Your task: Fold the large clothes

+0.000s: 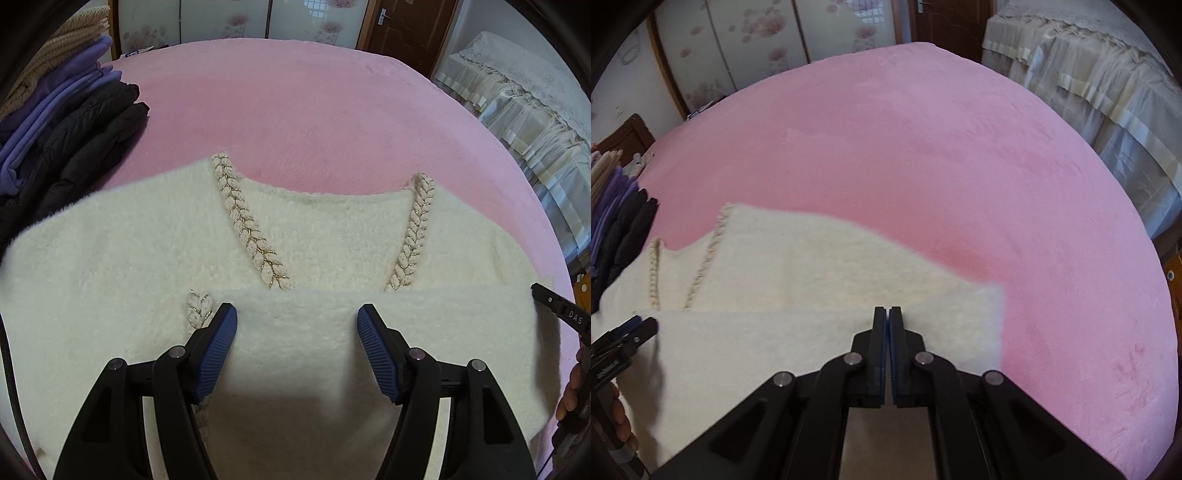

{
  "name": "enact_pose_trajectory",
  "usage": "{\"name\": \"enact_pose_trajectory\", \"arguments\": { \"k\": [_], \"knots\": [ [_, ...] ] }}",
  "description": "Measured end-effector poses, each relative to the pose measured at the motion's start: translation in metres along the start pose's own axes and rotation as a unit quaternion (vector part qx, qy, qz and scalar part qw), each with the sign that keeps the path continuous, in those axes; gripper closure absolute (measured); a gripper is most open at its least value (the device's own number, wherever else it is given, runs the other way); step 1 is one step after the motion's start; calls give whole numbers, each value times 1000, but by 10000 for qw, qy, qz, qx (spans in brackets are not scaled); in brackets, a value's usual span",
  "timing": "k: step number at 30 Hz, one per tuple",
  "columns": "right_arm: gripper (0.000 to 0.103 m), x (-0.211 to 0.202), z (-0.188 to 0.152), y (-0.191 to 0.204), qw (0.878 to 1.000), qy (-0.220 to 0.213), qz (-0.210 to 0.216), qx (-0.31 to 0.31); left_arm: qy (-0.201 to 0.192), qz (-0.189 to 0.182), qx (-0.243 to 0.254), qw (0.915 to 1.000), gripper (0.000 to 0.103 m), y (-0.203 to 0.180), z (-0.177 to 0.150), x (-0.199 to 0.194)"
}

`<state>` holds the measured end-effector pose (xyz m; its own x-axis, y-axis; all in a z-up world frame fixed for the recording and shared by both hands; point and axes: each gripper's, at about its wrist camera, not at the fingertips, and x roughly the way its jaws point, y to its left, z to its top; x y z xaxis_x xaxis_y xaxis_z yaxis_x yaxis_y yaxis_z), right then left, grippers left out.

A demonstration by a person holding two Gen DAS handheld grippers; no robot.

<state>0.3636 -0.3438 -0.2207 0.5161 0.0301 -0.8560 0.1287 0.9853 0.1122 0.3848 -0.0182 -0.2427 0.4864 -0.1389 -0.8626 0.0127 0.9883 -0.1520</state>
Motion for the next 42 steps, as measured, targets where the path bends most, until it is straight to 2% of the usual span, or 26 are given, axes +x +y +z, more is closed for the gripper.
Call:
{"name": "enact_pose_trajectory", "arguments": {
  "k": [8, 15, 18, 24, 26, 32, 35, 37, 42],
  "knots": [
    [103, 1, -7, -32, 9988, -69, 247, 418, 38, -80, 18, 10000, 36, 5, 2, 4],
    [103, -9, -9, -26, 9989, -63, 123, 458, 181, 17, 98, 9998, 36, 0, 4, 0],
    [103, -21, -12, -24, 9986, -41, 192, 495, 190, 44, 33, 9998, 36, -1, 3, -12],
    [100, -62, -29, -14, 9973, -108, 505, 530, 35, -62, 207, 9998, 36, -6, -10, -57],
    [100, -81, -39, -7, 9967, -128, 629, 505, 20, -159, 260, 9995, 30, -9, -19, -77],
    [100, -132, -73, 18, 9956, -3, 792, 496, -165, -417, 371, 9983, 30, -6, -52, -144],
    [91, -155, -94, 31, 9950, 65, 880, 465, -205, -574, 376, 9974, 29, -4, -74, -177],
    [74, -169, -109, 43, 9950, 81, 916, 389, -199, -591, 408, 9972, 29, 1, -85, -194],
    [69, -205, -140, 71, 9910, -16, 1324, 211, -247, -675, 392, 9966, 26, 28, -113, -240]
  ]
}}
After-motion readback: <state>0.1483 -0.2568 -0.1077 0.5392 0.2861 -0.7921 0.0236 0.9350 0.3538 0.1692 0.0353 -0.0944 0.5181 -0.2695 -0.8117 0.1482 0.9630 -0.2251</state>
